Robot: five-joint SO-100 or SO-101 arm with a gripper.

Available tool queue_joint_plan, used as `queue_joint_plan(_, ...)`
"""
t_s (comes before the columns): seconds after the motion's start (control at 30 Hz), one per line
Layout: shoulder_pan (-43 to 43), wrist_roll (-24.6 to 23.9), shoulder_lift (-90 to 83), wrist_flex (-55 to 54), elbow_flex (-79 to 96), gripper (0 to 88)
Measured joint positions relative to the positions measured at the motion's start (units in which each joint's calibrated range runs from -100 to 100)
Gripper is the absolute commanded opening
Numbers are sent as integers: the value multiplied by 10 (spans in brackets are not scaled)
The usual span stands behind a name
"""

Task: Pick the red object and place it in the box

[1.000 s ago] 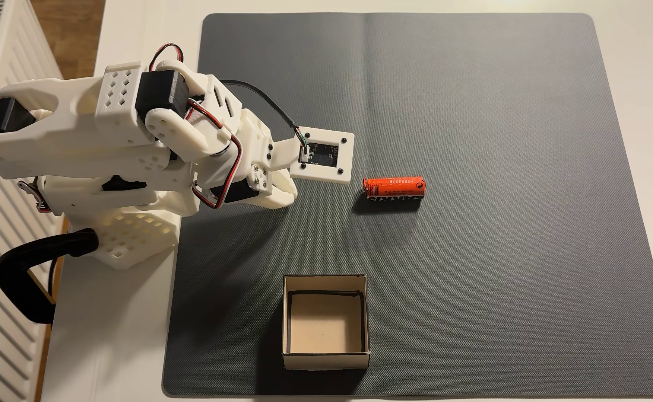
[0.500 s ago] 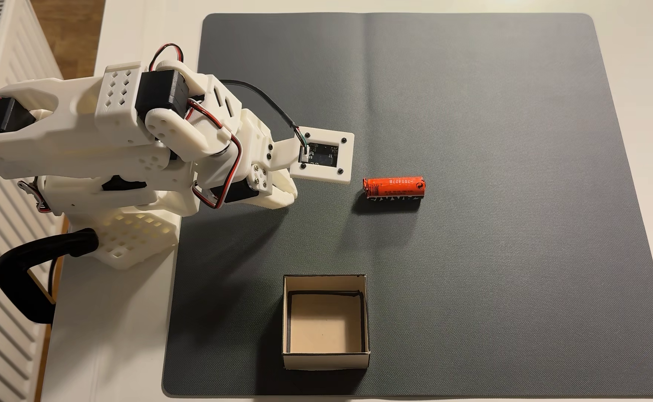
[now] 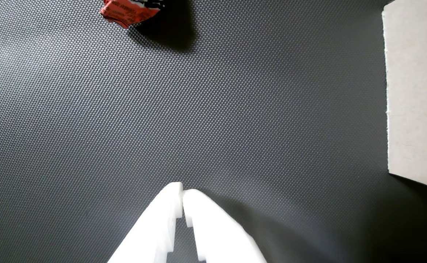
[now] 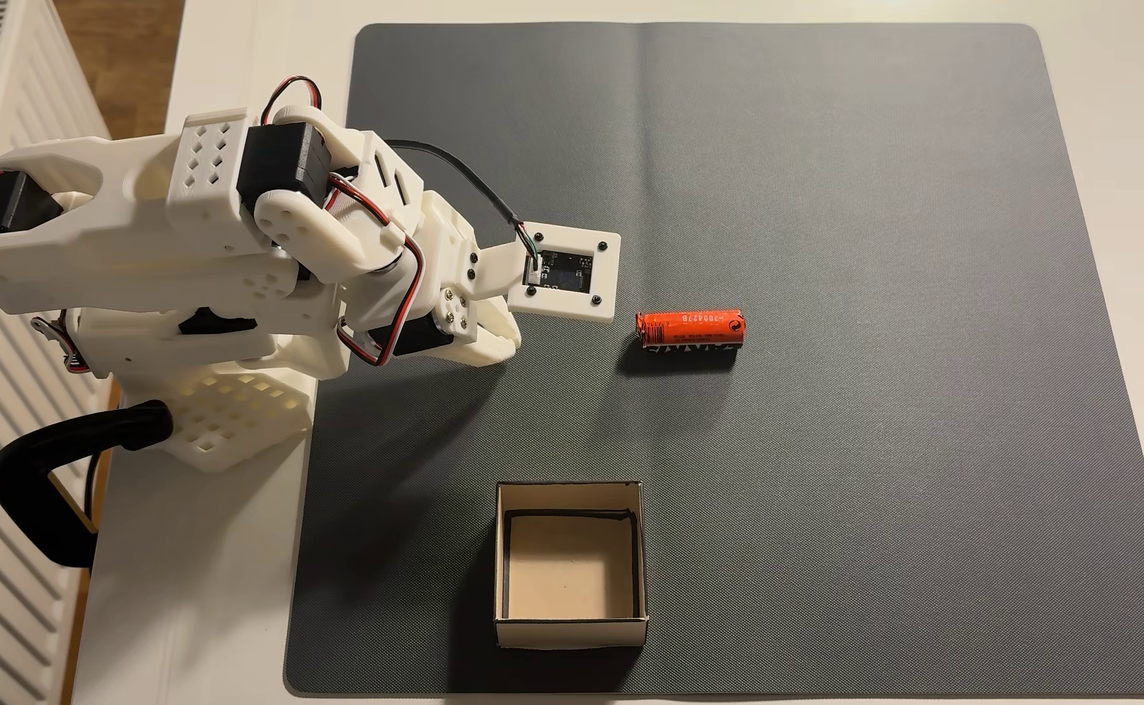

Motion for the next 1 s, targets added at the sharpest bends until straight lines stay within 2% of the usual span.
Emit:
queue_joint_plan(0.87,0,-1,0,-1,0,7)
queue_joint_plan(1.0,0,0,9,-46,1,7)
